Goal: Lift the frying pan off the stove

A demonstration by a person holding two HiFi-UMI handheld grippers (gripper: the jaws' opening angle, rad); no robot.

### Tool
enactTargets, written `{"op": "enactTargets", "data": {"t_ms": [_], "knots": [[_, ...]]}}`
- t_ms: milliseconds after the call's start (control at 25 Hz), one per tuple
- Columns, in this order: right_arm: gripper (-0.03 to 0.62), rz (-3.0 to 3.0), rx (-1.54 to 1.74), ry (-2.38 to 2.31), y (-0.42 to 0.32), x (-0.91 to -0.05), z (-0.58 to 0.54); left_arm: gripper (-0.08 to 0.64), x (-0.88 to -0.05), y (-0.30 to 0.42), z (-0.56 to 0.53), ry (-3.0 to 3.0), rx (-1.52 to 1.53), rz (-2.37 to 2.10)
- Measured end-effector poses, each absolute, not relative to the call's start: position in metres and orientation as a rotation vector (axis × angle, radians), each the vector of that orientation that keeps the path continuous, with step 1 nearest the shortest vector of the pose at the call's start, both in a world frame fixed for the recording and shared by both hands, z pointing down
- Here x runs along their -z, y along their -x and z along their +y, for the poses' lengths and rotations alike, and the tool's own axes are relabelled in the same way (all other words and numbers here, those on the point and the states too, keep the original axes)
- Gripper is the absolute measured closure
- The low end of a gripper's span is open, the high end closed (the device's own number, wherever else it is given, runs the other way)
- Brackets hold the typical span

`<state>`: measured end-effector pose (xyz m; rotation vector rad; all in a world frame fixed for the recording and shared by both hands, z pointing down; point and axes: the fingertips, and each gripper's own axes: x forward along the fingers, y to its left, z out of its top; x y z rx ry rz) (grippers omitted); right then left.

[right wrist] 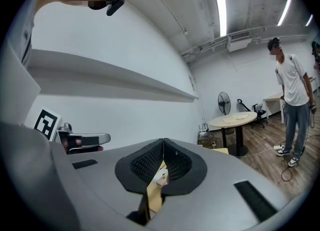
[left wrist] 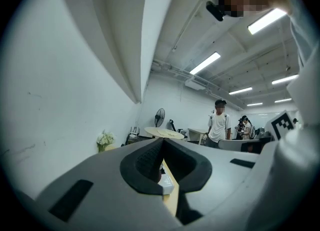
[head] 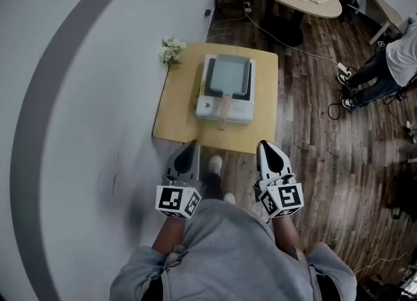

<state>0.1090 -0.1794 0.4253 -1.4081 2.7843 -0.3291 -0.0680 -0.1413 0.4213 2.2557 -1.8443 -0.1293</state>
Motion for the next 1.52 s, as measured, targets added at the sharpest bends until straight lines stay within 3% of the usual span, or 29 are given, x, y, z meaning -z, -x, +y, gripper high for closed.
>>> {"op": "enactTargets", "data": {"t_ms": [280, 320, 400, 440, 800, 1120, 1520], "knots": [[0.590, 2.823, 0.642, 1.332, -0.082, -0.487, -0.244, 0.557, -0.469, 0.086, -0.220, -2.161, 0.159, -1.557], [0.567, 2.830, 0.702, 1.314, -0.078, -0.498, -0.254, 0.546, -0.478, 0.085, -0.232, -2.153, 0.158, -1.495], [0.506, 2.842, 0.849, 1.275, -0.069, -0.521, -0.272, 0.446, -0.498, 0.079, -0.255, -2.141, 0.129, -1.351], [0.495, 2.845, 0.933, 1.250, -0.064, -0.533, -0.279, 0.434, -0.508, 0.075, -0.265, -2.134, 0.110, -1.273], [0.464, 2.519, 1.794, 0.802, -0.023, -0.627, -0.300, 0.430, -0.604, 0.046, -0.311, -1.795, 0.215, -0.577], [0.440, 2.422, 2.009, 0.468, 0.009, -0.638, -0.289, 0.378, -0.644, 0.026, -0.325, -1.577, 0.229, -0.261], [0.443, 2.283, 2.173, 0.300, 0.028, -0.648, -0.286, 0.390, -0.651, -0.009, -0.343, -1.492, 0.126, -0.033]]}}
